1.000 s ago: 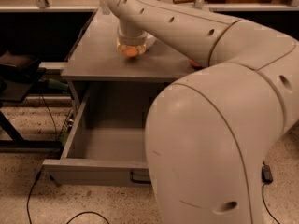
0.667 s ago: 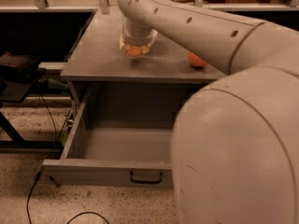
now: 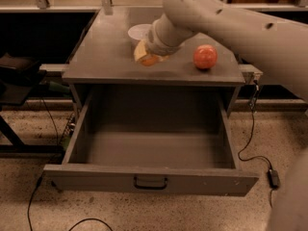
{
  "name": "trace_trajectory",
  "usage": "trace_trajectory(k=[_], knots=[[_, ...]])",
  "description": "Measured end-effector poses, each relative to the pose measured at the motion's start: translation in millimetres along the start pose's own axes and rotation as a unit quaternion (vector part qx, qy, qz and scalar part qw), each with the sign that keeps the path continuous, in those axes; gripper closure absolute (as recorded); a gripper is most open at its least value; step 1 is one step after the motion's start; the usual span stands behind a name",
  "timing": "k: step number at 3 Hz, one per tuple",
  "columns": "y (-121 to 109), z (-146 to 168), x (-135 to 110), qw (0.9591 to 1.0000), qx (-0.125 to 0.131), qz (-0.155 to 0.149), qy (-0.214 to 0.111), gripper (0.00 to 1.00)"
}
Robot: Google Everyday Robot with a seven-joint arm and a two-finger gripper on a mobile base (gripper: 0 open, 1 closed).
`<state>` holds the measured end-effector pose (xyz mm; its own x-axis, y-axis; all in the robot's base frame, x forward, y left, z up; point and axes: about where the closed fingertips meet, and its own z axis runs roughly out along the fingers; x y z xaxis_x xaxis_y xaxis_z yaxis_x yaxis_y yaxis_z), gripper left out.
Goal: Place orange into top drawer
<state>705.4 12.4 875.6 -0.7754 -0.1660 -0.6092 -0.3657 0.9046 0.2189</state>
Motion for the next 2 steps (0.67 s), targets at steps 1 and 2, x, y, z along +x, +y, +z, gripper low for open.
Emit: trace_trajectory(k=[1,2], knots=[[-11,-26,29,0.9991,-0.029,-0.018,0.025,1.00],[-25,-46,67,0.9963,-0.039,-0.014,0.076,1.00]])
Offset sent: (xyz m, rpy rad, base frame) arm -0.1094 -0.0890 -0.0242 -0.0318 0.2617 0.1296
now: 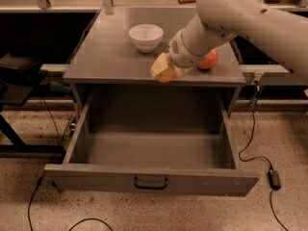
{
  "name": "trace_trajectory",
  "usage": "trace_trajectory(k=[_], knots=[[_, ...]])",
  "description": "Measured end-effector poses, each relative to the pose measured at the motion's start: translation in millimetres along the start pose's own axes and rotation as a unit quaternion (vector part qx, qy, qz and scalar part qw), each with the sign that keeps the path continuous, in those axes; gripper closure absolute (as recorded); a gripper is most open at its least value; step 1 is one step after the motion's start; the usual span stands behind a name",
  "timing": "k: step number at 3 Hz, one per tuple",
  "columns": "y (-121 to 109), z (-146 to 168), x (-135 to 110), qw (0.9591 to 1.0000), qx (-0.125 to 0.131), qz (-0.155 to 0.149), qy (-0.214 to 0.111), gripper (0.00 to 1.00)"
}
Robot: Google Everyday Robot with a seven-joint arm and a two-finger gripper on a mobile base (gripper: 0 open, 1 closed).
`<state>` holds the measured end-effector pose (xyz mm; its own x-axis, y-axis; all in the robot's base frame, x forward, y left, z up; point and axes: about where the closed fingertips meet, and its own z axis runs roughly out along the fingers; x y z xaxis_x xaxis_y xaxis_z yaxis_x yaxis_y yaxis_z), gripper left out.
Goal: Place orange into top drawer
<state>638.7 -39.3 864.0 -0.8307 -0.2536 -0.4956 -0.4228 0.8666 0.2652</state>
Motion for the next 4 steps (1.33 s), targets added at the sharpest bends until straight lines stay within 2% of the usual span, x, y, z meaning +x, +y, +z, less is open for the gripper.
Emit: trace_trajectory(k=[1,2,3,4], knots=[[-9,-5,40,0.9982,-0.007,0.012,0.059,1.00],[-18,3,78,0.9929,-0.010,0.035,0.114,1.00],[-28,28,116,0.9848,-0.007,0.071,0.158,1.00],[-43,60,150,0.9741,0.015,0.119,0.192,1.00]])
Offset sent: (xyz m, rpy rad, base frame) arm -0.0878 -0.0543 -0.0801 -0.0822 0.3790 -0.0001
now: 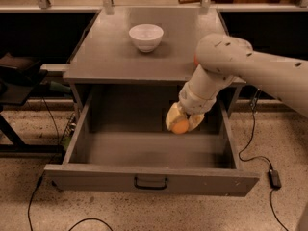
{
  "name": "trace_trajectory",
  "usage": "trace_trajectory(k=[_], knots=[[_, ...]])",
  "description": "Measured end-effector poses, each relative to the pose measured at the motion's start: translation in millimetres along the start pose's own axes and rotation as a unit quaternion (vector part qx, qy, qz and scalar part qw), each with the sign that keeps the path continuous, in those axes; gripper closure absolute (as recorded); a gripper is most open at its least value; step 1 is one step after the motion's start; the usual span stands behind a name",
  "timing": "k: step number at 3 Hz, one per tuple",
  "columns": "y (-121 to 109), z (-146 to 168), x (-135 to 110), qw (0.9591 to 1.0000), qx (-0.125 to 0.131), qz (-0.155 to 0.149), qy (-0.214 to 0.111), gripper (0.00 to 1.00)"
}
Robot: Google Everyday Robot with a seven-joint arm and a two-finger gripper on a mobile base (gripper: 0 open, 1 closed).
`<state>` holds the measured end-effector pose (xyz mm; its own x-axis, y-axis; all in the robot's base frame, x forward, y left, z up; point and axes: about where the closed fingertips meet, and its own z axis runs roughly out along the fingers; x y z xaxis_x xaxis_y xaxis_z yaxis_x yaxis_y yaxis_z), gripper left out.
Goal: Place orange into top drawer
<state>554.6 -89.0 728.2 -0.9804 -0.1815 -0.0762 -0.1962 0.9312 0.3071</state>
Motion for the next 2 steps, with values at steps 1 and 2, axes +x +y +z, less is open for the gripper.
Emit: trace_trajectory(k=[1,2], knots=[[-18,37,7,0.9975,0.034,0.056,0.026,1.00],[-31,54,8,0.9917,0.071,0.100,0.037,0.86]])
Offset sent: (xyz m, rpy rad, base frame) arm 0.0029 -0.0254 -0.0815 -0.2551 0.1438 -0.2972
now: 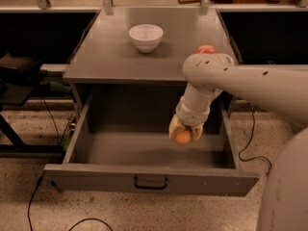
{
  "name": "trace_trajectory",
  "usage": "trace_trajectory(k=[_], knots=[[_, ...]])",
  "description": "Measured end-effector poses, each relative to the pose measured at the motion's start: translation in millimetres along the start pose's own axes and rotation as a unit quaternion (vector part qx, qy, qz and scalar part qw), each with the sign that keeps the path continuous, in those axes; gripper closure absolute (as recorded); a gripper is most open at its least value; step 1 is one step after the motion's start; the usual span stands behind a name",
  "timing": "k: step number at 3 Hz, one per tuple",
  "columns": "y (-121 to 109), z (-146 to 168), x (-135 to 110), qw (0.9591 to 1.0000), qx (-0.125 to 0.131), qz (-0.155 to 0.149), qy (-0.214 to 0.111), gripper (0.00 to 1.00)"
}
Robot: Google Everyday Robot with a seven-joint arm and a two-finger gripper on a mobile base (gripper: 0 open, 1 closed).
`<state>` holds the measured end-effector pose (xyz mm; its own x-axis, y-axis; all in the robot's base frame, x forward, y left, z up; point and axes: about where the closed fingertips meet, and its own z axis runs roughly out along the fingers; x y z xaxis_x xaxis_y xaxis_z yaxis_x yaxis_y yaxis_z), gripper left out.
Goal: Place orange into top drawer
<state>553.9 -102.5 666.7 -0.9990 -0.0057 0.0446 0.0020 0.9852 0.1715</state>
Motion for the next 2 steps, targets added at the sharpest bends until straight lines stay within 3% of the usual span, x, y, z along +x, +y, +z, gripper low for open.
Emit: trace_trajectory(k=[2], knots=[[-17.7,11.9,6.2,0.9980,0.037,0.052,0.000,0.39]])
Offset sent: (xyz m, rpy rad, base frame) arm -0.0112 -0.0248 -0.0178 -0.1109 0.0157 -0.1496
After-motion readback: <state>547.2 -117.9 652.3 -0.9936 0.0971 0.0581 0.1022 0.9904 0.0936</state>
